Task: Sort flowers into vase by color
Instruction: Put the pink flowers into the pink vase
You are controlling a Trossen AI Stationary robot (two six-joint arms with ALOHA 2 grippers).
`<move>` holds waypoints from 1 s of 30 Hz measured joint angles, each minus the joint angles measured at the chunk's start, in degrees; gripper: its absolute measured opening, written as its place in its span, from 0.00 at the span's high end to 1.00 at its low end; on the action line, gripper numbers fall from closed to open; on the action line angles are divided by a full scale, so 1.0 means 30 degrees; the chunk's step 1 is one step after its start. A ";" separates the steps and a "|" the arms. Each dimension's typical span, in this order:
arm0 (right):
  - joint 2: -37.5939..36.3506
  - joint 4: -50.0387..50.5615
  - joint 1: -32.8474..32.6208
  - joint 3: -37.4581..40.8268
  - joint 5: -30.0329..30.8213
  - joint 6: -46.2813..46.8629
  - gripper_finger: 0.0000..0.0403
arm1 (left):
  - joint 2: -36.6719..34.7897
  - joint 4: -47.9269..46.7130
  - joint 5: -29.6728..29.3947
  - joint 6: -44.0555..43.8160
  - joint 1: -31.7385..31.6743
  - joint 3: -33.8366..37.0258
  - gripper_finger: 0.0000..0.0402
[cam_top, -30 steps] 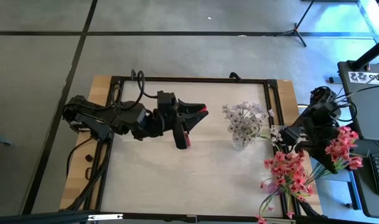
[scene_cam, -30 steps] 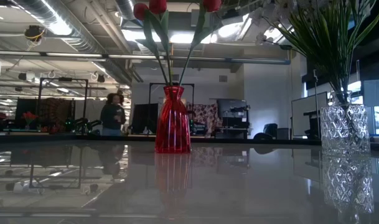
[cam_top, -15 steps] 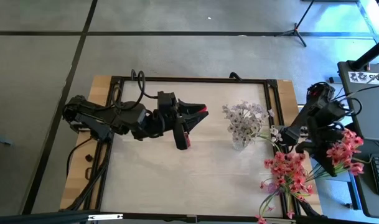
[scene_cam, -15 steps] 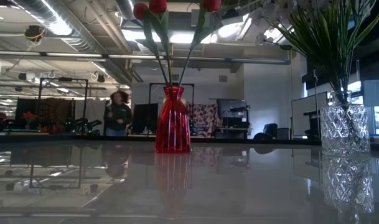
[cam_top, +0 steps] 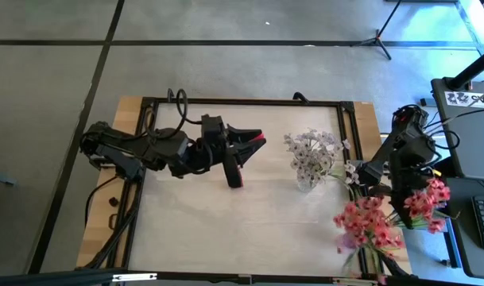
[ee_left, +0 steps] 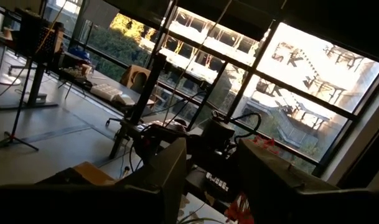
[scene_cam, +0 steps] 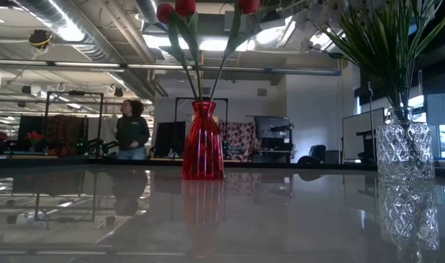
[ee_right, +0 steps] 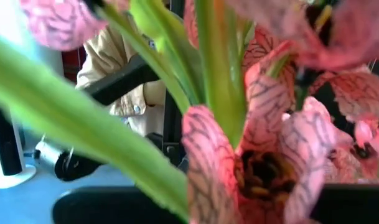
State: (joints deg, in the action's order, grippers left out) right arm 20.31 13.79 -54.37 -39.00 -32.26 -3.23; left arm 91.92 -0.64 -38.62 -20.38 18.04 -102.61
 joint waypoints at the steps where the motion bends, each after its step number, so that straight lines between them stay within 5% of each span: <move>1: 0.0101 0.0071 0.0000 0.0003 -0.0004 -0.0084 1.00 | 0.0000 0.0000 0.0003 0.0000 -0.0056 0.0000 0.65; 19: 0.1284 0.2373 0.0000 0.0102 0.0690 -0.0598 0.99 | 0.0000 -0.0015 0.0039 0.0000 -0.0312 0.0000 0.65; 30: 0.1284 0.3356 0.0006 0.0102 0.1437 -0.0341 0.84 | 0.0000 -0.0016 0.0039 -0.0039 -0.0312 0.0000 0.65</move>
State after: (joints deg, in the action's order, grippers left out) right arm 24.16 23.85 -54.35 -38.70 -27.95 -4.26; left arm 91.92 -0.69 -38.50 -20.50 17.10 -102.61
